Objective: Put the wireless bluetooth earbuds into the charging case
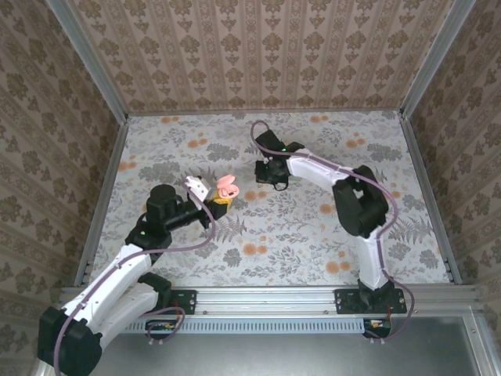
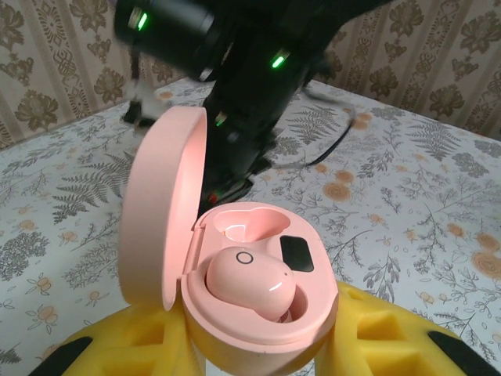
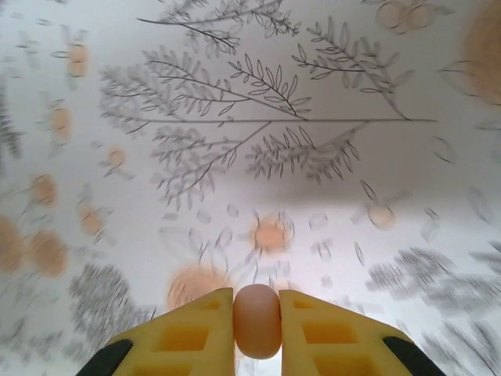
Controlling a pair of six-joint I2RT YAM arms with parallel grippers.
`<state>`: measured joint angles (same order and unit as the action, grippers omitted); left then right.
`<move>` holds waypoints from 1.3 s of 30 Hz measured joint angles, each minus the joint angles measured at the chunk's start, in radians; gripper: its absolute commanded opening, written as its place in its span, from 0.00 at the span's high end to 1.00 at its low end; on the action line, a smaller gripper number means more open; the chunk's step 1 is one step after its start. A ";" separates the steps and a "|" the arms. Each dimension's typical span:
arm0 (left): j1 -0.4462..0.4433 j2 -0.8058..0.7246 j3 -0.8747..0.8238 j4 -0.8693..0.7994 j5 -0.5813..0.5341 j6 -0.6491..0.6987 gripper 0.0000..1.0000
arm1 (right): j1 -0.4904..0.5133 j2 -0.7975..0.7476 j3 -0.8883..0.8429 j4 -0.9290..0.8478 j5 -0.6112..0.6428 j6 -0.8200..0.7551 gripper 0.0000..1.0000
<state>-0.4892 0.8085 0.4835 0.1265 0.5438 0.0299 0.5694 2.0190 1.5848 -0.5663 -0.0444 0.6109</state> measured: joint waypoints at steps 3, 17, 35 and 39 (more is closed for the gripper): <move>-0.002 0.023 0.000 0.014 0.016 -0.008 0.84 | 0.000 -0.175 -0.109 0.019 0.014 -0.023 0.83; -0.041 0.137 0.090 0.038 0.085 -0.007 0.84 | 0.208 -0.752 -0.354 0.089 0.090 -0.171 0.85; -0.056 0.130 0.076 0.060 0.120 -0.007 0.84 | 0.309 -0.546 -0.140 -0.057 0.120 -0.382 0.85; -0.061 0.130 0.073 0.062 0.123 -0.007 0.84 | 0.309 -0.531 -0.118 -0.068 0.120 -0.400 0.85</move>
<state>-0.5507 0.9382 0.5568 0.1883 0.6670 0.0231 0.8780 1.4883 1.4666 -0.6346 0.0757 0.2111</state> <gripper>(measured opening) 0.324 0.154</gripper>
